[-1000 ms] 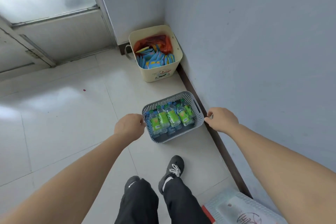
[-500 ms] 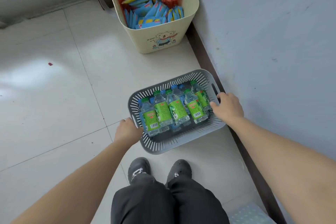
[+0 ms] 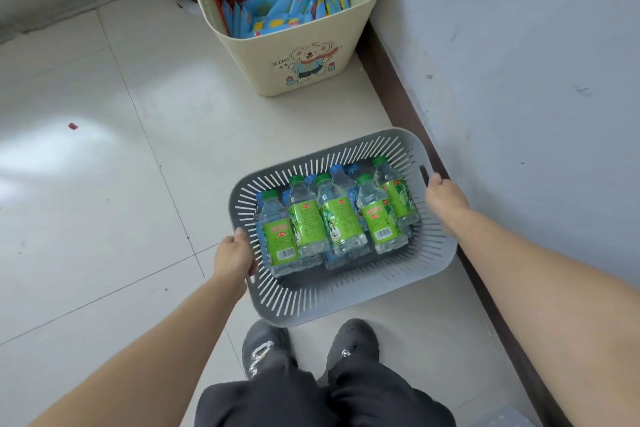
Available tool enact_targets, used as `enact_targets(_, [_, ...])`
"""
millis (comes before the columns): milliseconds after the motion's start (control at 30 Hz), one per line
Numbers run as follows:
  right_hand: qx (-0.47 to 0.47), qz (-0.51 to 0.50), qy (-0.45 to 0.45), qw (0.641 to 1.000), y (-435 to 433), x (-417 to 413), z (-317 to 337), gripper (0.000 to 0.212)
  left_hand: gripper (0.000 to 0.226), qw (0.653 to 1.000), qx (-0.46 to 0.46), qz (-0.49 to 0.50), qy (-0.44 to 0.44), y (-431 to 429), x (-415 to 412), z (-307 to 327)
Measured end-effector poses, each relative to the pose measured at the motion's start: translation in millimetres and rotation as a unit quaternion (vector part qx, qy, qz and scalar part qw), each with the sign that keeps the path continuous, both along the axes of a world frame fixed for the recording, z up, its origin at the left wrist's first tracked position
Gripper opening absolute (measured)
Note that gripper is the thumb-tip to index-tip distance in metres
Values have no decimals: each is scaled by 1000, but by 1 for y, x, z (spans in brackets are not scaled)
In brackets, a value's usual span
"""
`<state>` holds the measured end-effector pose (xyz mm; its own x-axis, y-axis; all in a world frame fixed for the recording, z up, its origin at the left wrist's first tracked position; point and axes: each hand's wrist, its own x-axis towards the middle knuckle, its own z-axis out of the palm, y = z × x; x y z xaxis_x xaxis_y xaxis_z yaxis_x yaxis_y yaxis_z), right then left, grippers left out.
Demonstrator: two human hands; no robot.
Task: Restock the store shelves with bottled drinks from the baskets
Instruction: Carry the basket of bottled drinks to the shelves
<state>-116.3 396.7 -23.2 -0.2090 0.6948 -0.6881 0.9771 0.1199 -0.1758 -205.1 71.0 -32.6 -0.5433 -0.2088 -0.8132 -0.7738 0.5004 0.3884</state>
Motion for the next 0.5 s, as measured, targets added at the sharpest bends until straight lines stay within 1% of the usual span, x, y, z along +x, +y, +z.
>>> enact_targets(133, [-23,-29,-35,999,-20,30,28,63,41,998,-33,-54,30,-12,-14,36])
enact_targets(200, [-26,-46,-35,998,-33,44,51,63,42,995,-39,-80,40,-18,-21,62])
enact_targets(300, [-25,-55,-19,998,-50,61,96,55,43,993,-57,-99,42,-26,-26,105])
enact_targets(400, [-6,-78,4,997,-69,74,153,59,48,990,-56,-113,60,-33,-28,153])
enact_targets(500, [30,-98,29,994,-86,87,209,60,45,985,-49,-138,87,-36,-29,204])
